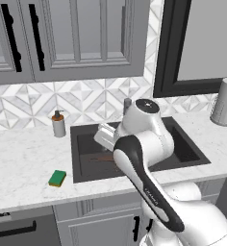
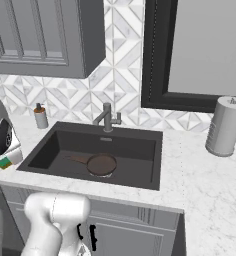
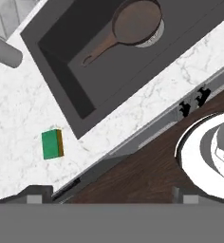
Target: Pick the pan and sponge and place them into the sink. Then turn on the water.
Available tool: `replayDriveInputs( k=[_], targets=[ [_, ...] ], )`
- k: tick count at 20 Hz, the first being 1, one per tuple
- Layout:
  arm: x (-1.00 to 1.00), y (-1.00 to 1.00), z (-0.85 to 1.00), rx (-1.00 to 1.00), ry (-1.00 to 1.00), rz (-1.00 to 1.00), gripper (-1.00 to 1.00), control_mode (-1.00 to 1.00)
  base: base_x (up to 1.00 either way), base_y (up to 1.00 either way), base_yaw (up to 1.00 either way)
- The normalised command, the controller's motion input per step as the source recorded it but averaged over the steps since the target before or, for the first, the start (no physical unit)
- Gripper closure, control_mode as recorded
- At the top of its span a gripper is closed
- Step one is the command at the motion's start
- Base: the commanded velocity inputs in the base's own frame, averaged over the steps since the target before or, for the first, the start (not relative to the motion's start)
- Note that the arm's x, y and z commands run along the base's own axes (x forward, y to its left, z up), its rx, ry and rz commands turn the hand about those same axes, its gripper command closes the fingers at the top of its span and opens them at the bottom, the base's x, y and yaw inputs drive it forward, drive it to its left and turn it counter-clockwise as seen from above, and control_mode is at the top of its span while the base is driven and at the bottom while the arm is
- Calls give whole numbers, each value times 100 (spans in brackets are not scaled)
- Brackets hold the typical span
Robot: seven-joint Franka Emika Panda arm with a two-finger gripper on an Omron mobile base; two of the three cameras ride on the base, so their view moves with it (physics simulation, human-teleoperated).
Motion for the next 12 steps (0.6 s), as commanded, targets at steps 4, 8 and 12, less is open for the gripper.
replayDriveInputs(
  k=[4,8,12],
  targets=[
    [27,40,-69,-8,16,12,-100,-100,0,0,0],
    [41,55,-55,-11,9,15,-100,-100,0,0,0],
    [48,61,-51,-12,10,14,-100,-100,0,0,0]
  ],
)
